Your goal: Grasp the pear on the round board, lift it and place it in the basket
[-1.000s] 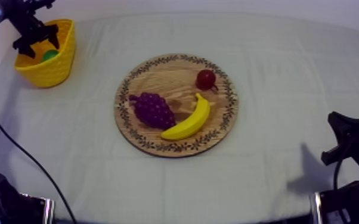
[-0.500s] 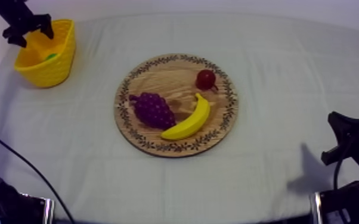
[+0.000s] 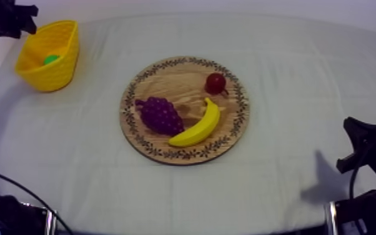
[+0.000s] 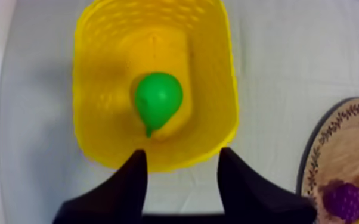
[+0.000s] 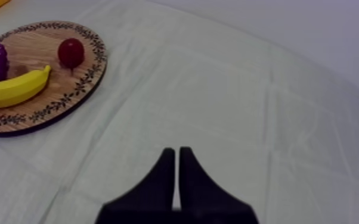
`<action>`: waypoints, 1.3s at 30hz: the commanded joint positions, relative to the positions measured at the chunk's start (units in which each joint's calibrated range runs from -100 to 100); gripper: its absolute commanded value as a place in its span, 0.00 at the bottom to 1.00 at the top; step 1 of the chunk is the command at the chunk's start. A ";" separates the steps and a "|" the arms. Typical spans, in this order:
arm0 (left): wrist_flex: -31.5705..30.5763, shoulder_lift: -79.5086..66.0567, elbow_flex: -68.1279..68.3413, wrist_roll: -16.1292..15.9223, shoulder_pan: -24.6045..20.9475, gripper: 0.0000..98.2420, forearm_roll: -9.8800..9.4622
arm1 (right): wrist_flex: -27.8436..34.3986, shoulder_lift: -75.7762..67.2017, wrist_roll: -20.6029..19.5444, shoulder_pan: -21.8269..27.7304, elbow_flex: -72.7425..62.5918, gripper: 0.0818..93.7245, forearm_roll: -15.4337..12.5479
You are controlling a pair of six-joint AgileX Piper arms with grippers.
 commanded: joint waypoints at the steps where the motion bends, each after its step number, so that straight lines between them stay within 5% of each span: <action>1: -2.17 -7.38 6.39 -1.29 -0.26 0.41 0.64 | 0.04 -0.04 0.02 0.00 -0.05 0.00 -0.01; 7: -9.02 -20.56 18.58 -4.73 -0.49 0.30 2.04 | 0.04 -0.04 0.02 0.00 -0.05 0.00 -0.01; 19: -26.34 -46.35 45.37 -8.14 2.41 0.03 1.87 | 0.04 -0.04 0.02 0.00 -0.05 0.00 -0.01; 33: -38.09 -80.01 76.64 -2.62 2.46 0.00 1.78 | 0.04 -0.04 0.02 0.00 -0.05 0.00 -0.01; 39: -38.64 -91.59 85.56 -0.60 1.65 0.00 0.60 | 0.04 -0.04 0.02 0.00 -0.05 0.00 -0.01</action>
